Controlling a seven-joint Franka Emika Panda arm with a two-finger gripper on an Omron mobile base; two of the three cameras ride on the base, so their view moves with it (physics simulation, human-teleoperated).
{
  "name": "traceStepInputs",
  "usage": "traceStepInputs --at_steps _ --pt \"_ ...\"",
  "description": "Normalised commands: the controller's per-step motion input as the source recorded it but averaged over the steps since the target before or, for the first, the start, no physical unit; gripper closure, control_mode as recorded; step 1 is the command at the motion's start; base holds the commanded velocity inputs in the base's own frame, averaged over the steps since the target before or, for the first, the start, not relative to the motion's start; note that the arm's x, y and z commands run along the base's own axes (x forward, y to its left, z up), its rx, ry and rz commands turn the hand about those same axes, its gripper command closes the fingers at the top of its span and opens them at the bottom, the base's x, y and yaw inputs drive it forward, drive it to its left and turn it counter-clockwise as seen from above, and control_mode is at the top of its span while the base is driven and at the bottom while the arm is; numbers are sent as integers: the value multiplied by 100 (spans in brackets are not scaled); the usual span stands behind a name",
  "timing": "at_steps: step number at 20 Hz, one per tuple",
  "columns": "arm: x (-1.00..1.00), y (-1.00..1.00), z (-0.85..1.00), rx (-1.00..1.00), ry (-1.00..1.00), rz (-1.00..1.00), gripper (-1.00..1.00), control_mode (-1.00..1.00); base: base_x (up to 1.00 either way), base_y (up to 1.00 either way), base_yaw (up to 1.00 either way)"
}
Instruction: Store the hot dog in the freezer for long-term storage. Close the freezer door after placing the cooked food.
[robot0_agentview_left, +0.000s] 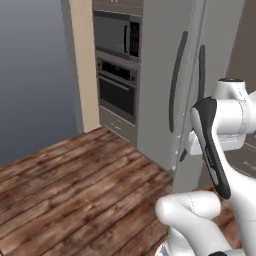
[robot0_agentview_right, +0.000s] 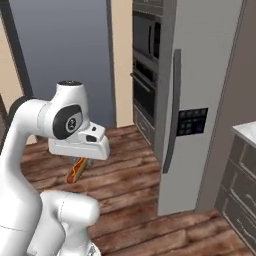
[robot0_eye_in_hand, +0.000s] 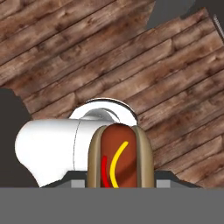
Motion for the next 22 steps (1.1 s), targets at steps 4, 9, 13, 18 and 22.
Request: traceStepInputs --at_steps 4,9,13,18,22 --pt "0 0 0 0 0 0 100 100 100 80 11" --pt "0 0 0 0 0 0 100 100 100 49 1" --pt "0 0 0 0 0 0 100 100 100 50 -7" --pt "0 0 0 0 0 0 100 100 100 21 -16" --pt "0 0 0 0 0 0 100 100 88 33 -56"
